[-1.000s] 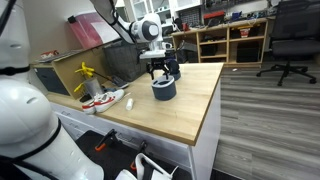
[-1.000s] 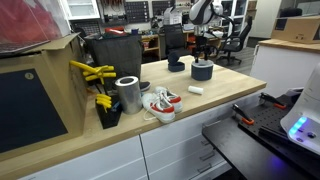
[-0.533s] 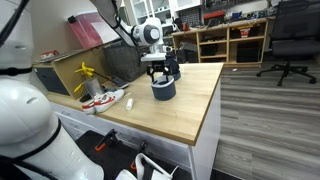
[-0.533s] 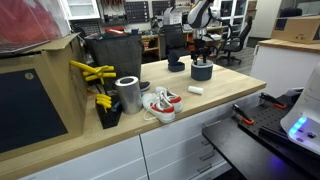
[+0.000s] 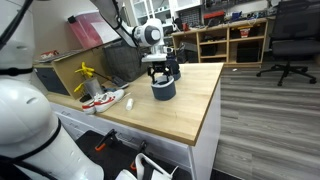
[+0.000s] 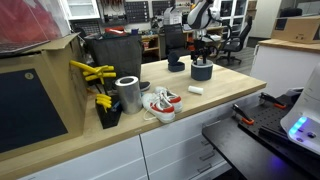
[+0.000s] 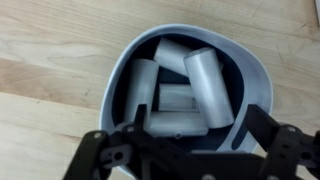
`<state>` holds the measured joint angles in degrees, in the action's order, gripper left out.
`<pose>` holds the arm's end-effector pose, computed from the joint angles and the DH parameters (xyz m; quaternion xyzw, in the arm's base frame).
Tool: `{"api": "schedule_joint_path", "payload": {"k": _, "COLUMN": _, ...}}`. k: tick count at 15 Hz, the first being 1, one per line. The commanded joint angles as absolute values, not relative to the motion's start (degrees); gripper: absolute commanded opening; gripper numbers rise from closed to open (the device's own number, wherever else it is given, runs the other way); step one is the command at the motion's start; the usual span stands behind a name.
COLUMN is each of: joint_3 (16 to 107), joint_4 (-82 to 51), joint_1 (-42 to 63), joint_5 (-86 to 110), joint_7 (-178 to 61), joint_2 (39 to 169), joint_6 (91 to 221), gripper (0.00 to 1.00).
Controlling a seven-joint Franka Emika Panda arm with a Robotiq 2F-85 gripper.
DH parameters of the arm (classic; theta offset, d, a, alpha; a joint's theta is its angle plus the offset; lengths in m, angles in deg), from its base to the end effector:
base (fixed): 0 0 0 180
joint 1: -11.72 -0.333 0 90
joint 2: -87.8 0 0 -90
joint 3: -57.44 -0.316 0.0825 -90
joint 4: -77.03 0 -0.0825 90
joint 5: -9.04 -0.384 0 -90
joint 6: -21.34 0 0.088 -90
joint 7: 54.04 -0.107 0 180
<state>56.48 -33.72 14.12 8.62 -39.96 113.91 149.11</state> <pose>0.6057 -0.0153 0.2371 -0.9911 -0.1067 0.0776 0.0171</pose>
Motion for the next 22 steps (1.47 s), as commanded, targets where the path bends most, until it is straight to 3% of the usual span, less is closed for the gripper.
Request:
{"api": "schedule_joint_path", "payload": {"k": 1, "joint_3": 56.3, "joint_4": -31.9, "joint_1": 14.9, "joint_5": 8.2, "joint_7": -40.4, "joint_2": 114.5, "joint_6": 147.4, "gripper": 1.0}}
{"api": "schedule_joint_path", "payload": {"k": 17, "joint_3": 57.0, "joint_4": -30.7, "joint_1": 13.8, "joint_5": 12.3, "joint_7": -42.4, "joint_2": 119.5, "joint_6": 148.5, "gripper": 1.0}}
{"api": "schedule_joint_path", "payload": {"k": 19, "joint_3": 57.1, "joint_4": -30.5, "joint_1": 13.6, "joint_5": 12.9, "joint_7": -43.2, "joint_2": 119.6, "joint_6": 148.5, "gripper": 0.74}}
{"api": "schedule_joint_path", "payload": {"k": 22, "joint_3": 57.1, "joint_4": -30.5, "joint_1": 13.7, "joint_5": 13.7, "joint_7": -43.9, "joint_2": 118.8, "joint_6": 149.0, "gripper": 0.53}}
